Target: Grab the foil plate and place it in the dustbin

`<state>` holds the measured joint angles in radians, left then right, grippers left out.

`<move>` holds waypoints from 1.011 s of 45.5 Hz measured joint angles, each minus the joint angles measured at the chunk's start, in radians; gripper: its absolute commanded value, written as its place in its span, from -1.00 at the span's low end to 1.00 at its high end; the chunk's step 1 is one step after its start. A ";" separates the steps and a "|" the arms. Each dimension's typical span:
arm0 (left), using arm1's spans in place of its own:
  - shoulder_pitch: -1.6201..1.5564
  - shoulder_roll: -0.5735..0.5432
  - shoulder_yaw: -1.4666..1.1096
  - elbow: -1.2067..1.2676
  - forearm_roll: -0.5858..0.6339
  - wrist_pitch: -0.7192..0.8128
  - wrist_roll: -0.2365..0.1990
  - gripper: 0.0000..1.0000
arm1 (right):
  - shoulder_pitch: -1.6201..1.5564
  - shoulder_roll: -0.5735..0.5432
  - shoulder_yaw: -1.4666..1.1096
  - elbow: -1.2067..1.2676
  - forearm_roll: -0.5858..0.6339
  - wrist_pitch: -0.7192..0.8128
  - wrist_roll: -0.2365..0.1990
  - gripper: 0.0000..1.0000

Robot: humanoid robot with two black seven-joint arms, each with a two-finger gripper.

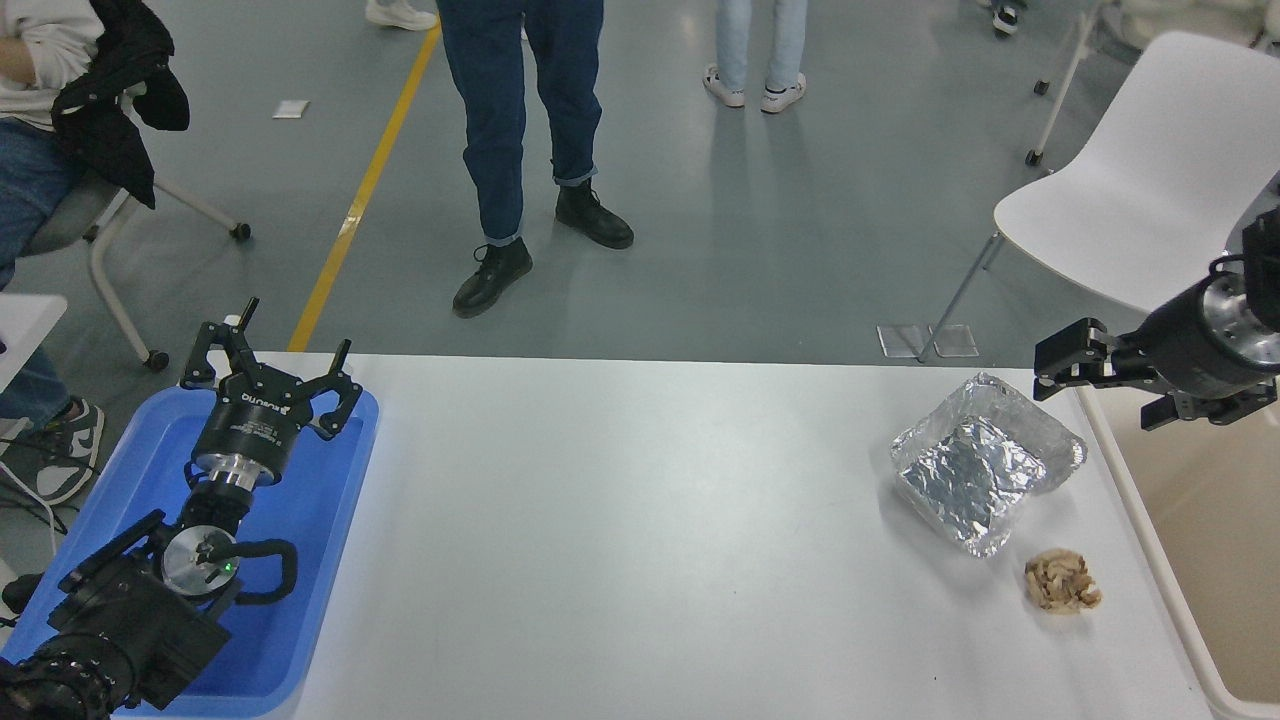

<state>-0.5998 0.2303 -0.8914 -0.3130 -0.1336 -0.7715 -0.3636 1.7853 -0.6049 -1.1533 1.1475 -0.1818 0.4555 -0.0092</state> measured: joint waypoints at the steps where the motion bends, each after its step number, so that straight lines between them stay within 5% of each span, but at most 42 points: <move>1: 0.000 0.000 0.000 0.000 0.000 0.000 0.000 1.00 | -0.018 0.000 0.007 -0.015 0.002 -0.004 0.000 1.00; 46: -0.001 -0.001 0.000 0.000 0.001 0.000 0.000 1.00 | -0.552 0.116 0.265 -0.391 0.035 -0.252 -0.002 1.00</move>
<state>-0.6012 0.2294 -0.8912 -0.3129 -0.1325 -0.7716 -0.3636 1.2338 -0.4890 -0.8884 0.7562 -0.1465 0.2038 -0.0117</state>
